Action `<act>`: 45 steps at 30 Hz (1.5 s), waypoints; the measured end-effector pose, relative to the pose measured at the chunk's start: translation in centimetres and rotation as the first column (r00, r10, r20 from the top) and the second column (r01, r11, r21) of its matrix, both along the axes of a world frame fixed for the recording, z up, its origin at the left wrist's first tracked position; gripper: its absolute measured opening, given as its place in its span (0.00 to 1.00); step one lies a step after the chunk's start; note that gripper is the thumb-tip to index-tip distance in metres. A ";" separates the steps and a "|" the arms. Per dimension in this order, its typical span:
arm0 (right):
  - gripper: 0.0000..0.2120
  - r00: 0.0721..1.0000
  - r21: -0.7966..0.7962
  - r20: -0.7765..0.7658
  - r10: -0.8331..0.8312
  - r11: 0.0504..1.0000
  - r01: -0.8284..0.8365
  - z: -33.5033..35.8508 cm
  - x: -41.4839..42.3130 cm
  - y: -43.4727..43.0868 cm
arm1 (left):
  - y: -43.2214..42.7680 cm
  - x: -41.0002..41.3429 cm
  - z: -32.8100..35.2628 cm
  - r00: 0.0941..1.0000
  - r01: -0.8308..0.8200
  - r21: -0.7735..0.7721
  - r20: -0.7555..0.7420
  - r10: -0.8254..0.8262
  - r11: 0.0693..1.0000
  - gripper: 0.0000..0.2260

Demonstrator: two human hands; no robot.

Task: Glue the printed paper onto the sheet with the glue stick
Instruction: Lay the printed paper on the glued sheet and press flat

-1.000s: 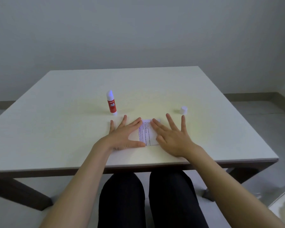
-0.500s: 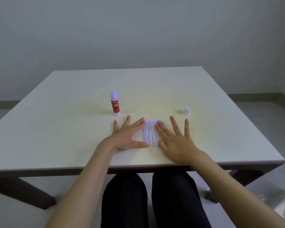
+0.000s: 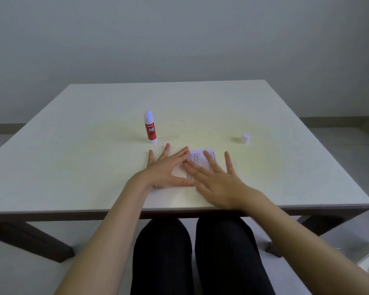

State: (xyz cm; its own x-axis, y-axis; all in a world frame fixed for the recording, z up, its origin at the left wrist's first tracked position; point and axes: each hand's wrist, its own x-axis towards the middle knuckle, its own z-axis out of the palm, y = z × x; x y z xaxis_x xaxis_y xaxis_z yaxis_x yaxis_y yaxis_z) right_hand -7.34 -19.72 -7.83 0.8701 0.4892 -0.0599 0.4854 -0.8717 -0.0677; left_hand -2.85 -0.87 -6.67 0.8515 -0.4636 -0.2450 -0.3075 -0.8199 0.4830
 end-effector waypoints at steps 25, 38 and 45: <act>0.26 0.956 -0.049 -0.057 -0.288 0.957 0.285 1.2 2.1 -2.1 | 0.2 0.1 -0.2 1.000 -0.009 -0.008 -0.007 0.009 1.000 0.43; 0.28 0.998 0.000 -0.008 -0.069 0.998 0.069 0.9 -1.2 0.5 | 0.3 -1.1 -0.5 0.968 -0.176 -0.463 0.081 0.239 0.869 0.29; 0.33 0.979 0.239 0.160 -0.129 0.967 0.089 -0.2 -1.8 0.4 | 1.0 2.0 0.6 0.481 -0.494 -0.840 -0.049 0.875 0.224 0.22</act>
State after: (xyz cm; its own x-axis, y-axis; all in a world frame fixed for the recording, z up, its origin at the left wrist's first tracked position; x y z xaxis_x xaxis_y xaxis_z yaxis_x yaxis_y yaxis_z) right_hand -9.13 -19.32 -8.02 0.9061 0.3737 0.1983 0.4102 -0.8908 -0.1956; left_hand -0.82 0.18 -6.04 0.8163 0.5361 0.2150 -0.0928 -0.2458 0.9649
